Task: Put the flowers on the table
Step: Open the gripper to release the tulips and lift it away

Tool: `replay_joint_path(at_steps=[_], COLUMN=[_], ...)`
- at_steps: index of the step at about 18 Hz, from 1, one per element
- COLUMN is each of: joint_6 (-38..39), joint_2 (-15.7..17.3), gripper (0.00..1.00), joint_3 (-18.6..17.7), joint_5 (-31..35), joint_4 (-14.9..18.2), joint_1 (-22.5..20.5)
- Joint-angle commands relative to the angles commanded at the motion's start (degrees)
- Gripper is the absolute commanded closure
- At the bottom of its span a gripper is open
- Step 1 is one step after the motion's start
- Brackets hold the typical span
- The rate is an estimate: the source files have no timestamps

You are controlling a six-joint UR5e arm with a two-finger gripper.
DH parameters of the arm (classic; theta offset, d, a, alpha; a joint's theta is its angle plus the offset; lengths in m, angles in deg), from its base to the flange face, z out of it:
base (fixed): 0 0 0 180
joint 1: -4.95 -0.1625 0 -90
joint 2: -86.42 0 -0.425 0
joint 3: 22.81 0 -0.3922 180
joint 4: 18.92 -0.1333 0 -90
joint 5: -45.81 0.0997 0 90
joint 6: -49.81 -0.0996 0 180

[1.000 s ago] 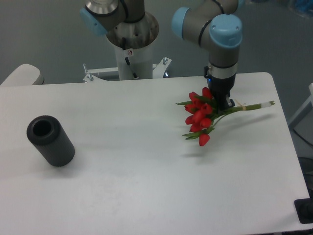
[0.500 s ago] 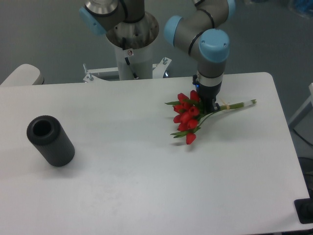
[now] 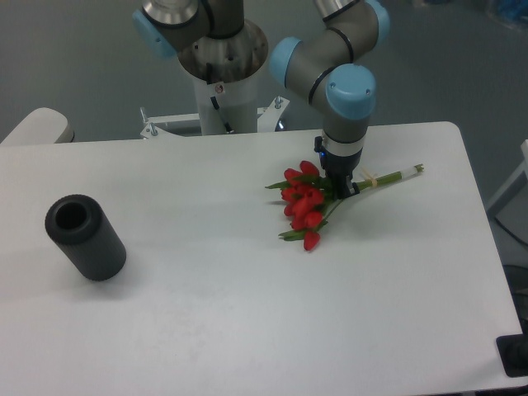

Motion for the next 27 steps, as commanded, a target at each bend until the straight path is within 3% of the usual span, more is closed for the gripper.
replay_joint_path(at_steps=[1,7,11,19,27], joint_6=[0.0,1.4,8.3,19.1,24.1], joint_2=[0.3,1.0,0.2,-2.8,-4.7], gripper=[0.00,0.00,0.00,0.00,0.00], joint_3=[1.2,8.3,14.1,22.8,27.8], joint_5=[0.0,0.3,0.7,-0.5,-4.5], joint_4=[0.1,0.9,1.1,4.5,6.9], joint_1=[0.1,2.7,7.6,12.5,13.5])
